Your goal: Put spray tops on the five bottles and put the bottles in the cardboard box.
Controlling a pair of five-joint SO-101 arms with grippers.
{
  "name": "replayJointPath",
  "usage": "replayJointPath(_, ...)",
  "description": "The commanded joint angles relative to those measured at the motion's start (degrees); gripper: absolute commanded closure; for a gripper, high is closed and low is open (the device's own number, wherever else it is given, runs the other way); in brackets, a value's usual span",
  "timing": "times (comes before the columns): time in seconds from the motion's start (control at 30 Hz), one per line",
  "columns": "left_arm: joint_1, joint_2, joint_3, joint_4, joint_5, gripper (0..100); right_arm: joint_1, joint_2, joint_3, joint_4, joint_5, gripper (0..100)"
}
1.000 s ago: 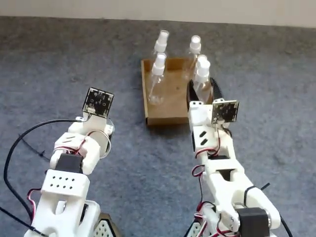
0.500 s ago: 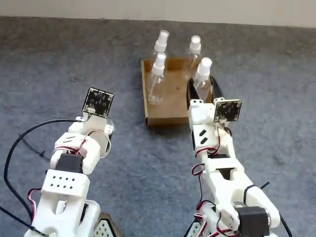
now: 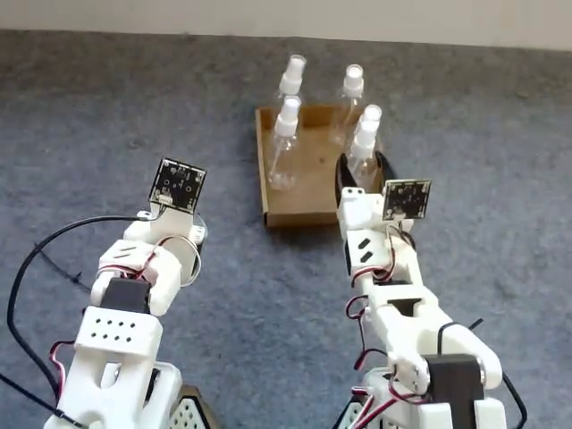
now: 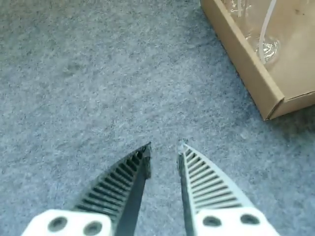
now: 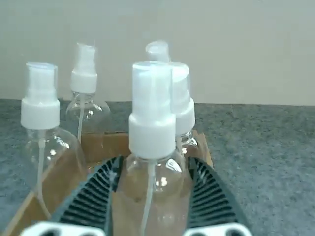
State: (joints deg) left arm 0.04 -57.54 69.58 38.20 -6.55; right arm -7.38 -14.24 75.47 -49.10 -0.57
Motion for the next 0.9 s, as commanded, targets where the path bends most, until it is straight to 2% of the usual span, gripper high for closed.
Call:
replayJointPath(0.0,-0.48,0.22,-0.22,-1.14,0.0,91,0.75,-0.04,-3.47,-1.71,-0.62,99.5)
replayJointPath(0.43,-0.57,0.22,-0.22,-1.32,0.0,91,0.4,0.57,-3.12,-1.71,-0.35,98.8)
replayJointPath(0.57,-0.57,0.22,-0.22,-1.32,0.0,91,0.31,0.57,-2.86,-1.71,6.42,98.8)
replayJointPath(0.87,-0.57,0.22,-0.22,-1.32,0.0,91,-0.66,0.57,-0.57,-1.71,7.03,98.8)
